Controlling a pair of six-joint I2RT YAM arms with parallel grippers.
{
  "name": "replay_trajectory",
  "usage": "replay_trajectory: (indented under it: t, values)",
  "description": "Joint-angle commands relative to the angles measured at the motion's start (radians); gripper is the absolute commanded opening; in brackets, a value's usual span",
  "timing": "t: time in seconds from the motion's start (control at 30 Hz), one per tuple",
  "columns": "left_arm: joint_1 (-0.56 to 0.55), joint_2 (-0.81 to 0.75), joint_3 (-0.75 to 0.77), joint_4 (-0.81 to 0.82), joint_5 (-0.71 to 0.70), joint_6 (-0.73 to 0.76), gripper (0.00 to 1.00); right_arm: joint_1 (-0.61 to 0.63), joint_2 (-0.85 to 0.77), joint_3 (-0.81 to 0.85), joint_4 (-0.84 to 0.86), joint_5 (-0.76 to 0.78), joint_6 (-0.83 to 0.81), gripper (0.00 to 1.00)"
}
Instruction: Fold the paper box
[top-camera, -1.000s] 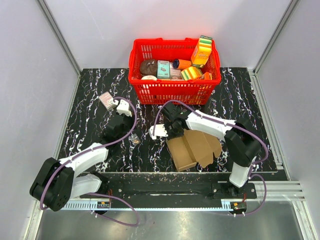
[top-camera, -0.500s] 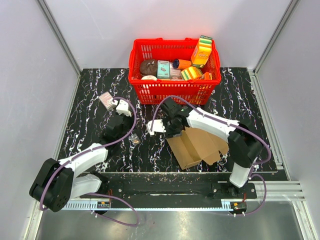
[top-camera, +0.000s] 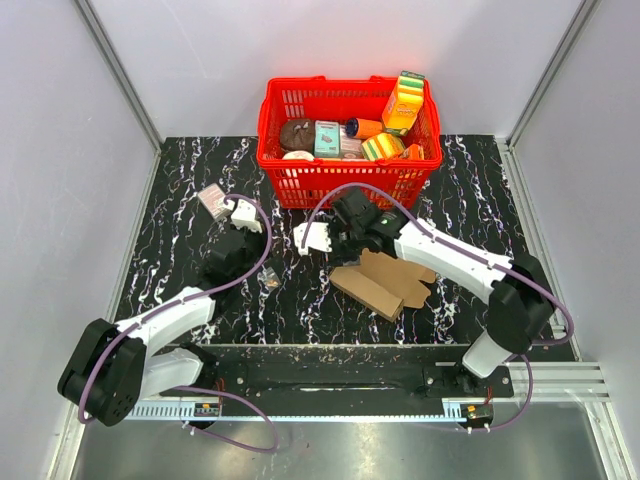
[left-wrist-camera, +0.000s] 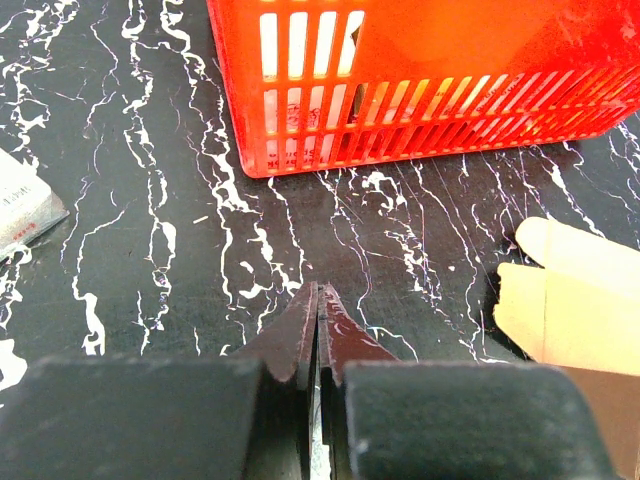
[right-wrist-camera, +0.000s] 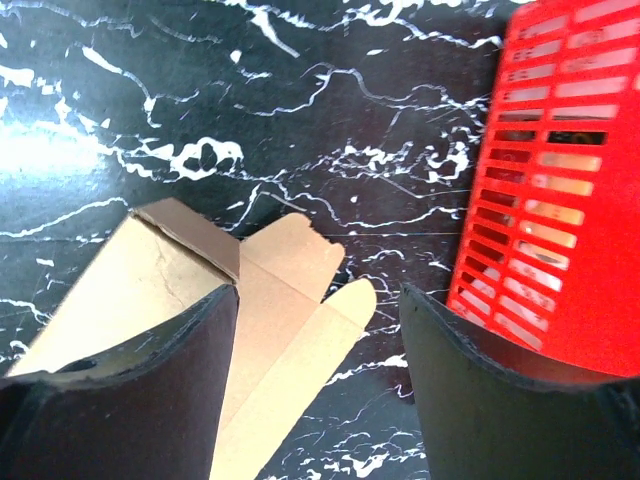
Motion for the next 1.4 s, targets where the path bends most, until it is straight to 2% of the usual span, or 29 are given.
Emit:
replay_trajectory:
  t: [0.0, 0.13, 0.2, 0.3, 0.33, 0.47, 0.57, 0.67, 0.8, 0.97, 1.37]
  values:
    - [0.006, -0.021, 0.0, 0.052, -0.008, -0.004, 0.0, -0.004, -0.049, 0.013, 0.058, 0.024, 0.115, 0.73]
    - [0.007, -0.023, -0.002, 0.05, -0.008, -0.002, 0.0, -0.035, -0.029, 0.034, 0.072, 0.133, 0.259, 0.79]
    - [0.007, -0.018, 0.0, 0.05, -0.004, -0.004, 0.0, -0.048, -0.024, 0.085, 0.068, 0.176, 0.419, 0.79]
    - [0.007, -0.011, 0.006, 0.047, -0.001, -0.004, 0.0, -0.097, 0.034, 0.215, -0.059, 0.183, 0.627, 0.81]
    - [0.007, -0.009, 0.004, 0.045, 0.001, -0.004, 0.0, -0.137, 0.051, 0.244, -0.16, 0.108, 0.659, 0.82]
    - [0.007, -0.009, 0.007, 0.045, 0.001, -0.004, 0.0, -0.185, 0.074, 0.252, -0.251, -0.078, 0.779, 0.78]
    - [0.007, -0.008, 0.006, 0.042, -0.001, -0.002, 0.0, -0.24, 0.065, 0.194, -0.239, -0.196, 0.916, 0.75]
    - [0.007, -0.009, 0.007, 0.044, 0.001, -0.002, 0.0, -0.26, -0.015, 0.065, -0.146, -0.319, 1.012, 0.79]
    - [0.007, -0.009, 0.009, 0.044, 0.004, -0.002, 0.0, -0.277, -0.124, -0.08, -0.067, -0.342, 1.089, 0.84]
    - [0.007, -0.015, 0.007, 0.036, -0.002, -0.001, 0.0, -0.292, -0.139, -0.139, -0.067, -0.348, 1.107, 0.84]
    - [0.006, -0.014, 0.011, 0.035, -0.001, 0.001, 0.0, -0.32, -0.118, -0.226, -0.029, -0.429, 1.11, 0.73]
